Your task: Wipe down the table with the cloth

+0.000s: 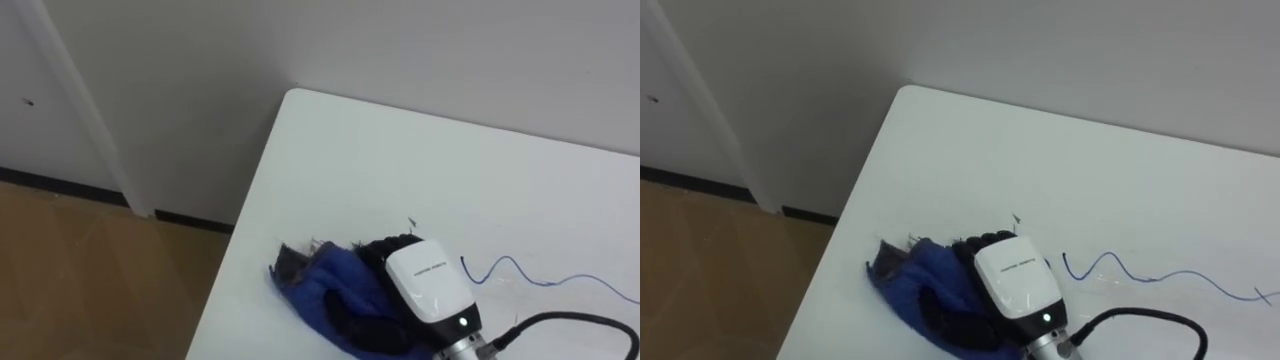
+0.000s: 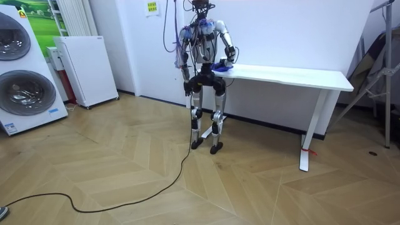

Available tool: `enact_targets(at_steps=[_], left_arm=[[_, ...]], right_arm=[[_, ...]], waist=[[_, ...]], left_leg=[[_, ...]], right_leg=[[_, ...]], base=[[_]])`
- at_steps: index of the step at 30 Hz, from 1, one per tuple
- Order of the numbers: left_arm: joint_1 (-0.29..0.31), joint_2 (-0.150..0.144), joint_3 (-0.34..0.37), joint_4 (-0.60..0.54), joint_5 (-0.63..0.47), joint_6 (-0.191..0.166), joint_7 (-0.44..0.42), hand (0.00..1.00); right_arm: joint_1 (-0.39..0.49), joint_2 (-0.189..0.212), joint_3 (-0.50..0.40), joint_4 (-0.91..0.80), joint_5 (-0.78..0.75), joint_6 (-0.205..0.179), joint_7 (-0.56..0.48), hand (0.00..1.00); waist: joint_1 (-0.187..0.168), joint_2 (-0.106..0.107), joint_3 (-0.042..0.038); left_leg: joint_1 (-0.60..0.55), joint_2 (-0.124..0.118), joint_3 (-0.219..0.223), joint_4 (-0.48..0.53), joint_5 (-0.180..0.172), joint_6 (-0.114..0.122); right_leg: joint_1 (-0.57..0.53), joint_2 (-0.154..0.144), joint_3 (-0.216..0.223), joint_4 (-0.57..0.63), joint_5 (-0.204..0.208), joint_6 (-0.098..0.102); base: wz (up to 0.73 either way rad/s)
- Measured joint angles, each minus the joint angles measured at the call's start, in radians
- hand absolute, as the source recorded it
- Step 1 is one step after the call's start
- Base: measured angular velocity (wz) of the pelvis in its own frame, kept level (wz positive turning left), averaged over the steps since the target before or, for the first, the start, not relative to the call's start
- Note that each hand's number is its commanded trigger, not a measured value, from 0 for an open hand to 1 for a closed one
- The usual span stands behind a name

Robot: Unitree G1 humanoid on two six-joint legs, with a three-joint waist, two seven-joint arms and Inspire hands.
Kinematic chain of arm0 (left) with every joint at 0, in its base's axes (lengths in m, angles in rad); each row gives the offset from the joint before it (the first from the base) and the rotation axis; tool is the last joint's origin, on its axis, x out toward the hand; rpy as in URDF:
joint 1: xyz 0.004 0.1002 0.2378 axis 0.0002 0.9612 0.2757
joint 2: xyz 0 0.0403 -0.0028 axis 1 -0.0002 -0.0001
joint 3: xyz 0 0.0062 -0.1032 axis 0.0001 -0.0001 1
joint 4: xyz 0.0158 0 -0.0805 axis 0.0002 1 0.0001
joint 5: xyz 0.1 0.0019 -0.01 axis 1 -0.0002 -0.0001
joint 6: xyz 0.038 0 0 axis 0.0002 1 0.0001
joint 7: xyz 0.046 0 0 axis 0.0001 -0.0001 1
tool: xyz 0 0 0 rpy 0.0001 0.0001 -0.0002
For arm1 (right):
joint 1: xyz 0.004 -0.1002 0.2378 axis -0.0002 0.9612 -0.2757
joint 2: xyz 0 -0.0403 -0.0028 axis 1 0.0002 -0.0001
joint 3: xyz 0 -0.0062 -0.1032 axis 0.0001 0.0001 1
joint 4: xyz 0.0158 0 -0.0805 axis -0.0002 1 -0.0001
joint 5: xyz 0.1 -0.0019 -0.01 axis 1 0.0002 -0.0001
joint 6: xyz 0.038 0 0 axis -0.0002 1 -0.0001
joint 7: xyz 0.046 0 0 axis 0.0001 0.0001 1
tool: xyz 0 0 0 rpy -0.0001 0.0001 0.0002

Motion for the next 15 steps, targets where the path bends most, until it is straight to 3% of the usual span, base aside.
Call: enact_targets(at_steps=[3, 15], left_arm=[[0.000, 0.000, 0.001, -0.001, 0.000, 0.000, 0.000, 0.00], [0.044, 0.010, 0.021, -0.044, -0.001, -0.002, 0.005, 0.00]], right_arm=[[0.002, 0.000, 0.001, -0.008, 0.000, -0.023, -0.016, 1.00], [-0.014, 0.001, -0.006, 0.039, 0.062, -0.043, -0.028, 1.00]], waist=[[0.000, 0.000, 0.0014], [0.003, -0.008, 0.0043]], left_leg=[[0.001, 0.000, 0.000, 0.000, 0.000, 0.000], [0.016, -0.001, -0.015, 0.005, -0.001, 0.001]], right_leg=[[0.000, 0.000, -0.001, 0.000, 0.000, 0.000], [0.022, -0.003, -0.026, 0.000, 0.000, 0.000]], base=[[0.00], [0.03]])
